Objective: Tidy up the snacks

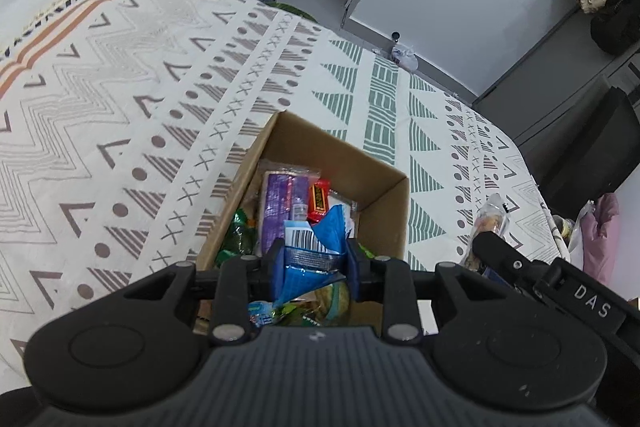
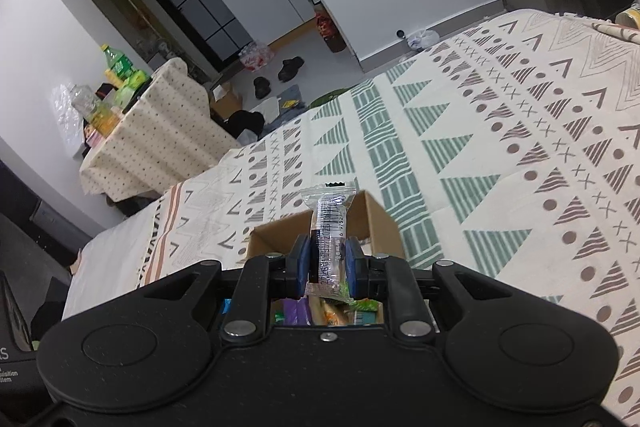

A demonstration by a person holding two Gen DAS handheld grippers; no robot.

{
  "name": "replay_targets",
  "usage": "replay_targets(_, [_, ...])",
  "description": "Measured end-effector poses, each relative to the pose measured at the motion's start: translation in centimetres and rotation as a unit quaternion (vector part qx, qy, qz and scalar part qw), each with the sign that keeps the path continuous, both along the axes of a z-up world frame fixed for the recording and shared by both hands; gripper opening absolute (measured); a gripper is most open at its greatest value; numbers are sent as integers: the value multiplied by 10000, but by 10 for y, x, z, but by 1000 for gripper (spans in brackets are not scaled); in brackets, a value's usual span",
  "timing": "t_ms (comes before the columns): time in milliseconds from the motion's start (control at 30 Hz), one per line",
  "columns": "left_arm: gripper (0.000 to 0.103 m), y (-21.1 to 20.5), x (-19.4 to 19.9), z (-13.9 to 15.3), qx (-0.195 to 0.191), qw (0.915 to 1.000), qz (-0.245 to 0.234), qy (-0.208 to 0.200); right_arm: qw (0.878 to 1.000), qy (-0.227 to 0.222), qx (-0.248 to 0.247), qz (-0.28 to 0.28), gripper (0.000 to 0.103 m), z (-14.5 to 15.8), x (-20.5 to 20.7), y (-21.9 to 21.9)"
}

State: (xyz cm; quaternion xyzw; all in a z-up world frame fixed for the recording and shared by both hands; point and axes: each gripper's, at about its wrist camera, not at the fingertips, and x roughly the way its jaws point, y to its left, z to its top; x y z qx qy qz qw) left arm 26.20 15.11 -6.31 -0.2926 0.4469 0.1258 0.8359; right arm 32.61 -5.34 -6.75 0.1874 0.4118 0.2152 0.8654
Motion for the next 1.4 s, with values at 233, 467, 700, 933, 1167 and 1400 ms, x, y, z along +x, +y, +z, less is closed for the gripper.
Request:
replay_targets(233, [30,5,-1,-13,23,9998,35,168,9999,88,-131,50,19,-8,-4,11])
replay_targets(467, [43,12,-1,-23,55,9991,96,410,9995,240,-164,150,19,-18,-10,20])
replay_targets(700, [58,14,-3,-12,181,9993,84,310,9987,364,-92,331,25,-20,-11,27])
replay_targets(933, [76,11,-4,-4,306,9991,95,260,9992,352,-35,179,37,-14,-13,13])
replay_targets(1167, [85,2,-9,7,396,9991,1,145,9992,394,18,-65,45,-13,-19,-17])
replay_targets(1400, [92,-19,-15,23,650,9976,-225,15,9996,217,20,-166,60,0,-32,-45])
